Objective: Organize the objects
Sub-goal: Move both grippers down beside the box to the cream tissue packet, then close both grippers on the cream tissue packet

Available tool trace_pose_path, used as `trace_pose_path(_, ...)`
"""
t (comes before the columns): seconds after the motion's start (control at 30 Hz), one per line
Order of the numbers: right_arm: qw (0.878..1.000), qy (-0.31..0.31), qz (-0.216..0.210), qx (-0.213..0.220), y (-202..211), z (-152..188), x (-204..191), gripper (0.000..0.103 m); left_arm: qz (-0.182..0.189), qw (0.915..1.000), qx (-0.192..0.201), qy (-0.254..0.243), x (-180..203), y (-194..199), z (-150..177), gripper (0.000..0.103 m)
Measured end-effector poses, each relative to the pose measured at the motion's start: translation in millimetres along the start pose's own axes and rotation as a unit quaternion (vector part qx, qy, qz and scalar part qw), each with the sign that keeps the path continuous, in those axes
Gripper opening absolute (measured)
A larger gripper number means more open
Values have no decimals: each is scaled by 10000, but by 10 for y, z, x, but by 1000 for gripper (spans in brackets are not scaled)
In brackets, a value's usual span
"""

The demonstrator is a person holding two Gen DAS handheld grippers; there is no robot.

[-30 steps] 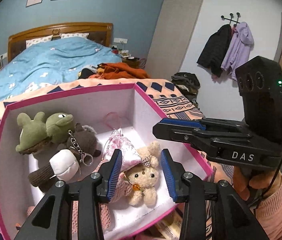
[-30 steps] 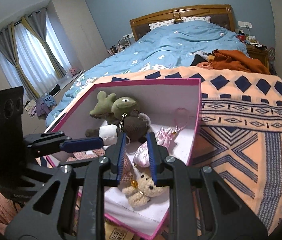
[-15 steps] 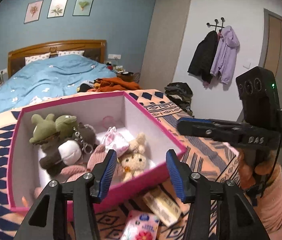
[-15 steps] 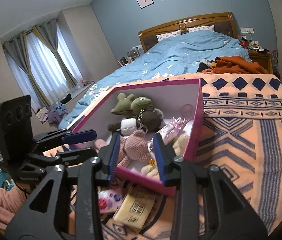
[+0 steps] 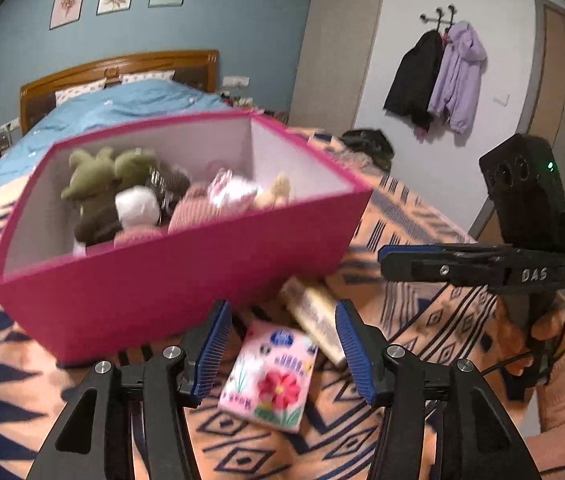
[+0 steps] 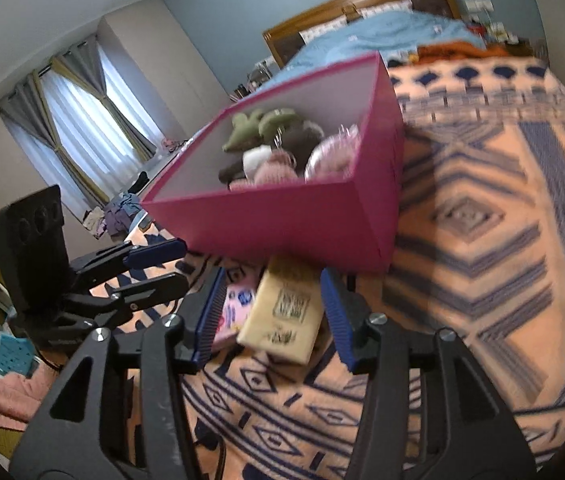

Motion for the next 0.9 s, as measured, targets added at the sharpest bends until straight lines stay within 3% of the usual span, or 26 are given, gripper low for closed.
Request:
trace_pose_path(0.37, 9980, -403, 35, -483, -308, 278, 170, 57, -194, 9980, -590, 80, -58, -238, 344, 57)
trace_pose_path(0.57, 9973, -452, -4, -570, -396, 319, 170, 57, -357, 9974, -627, 33, -67, -252, 393, 61)
trace_pose_path(0.77, 9973, -446, -51, -589, -407, 326, 142, 57, -898, 9942, -555, 205, -205, -210, 372, 63)
trace_pose_path(0.9, 9973, -420, -57, -598, -406, 335, 117, 57, -1046, 9925, -483, 420, -312, -146, 343, 61)
Point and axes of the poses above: each gripper's, at about its wrist camera, not at the fingertips, and y roughly against the way its jaws point, x to its right, z to its underside, the point moved 3 cm from there along -y, roughly the way its jaws point, and after that the axes turned 4 degrees about z, right-handed, at the moved point
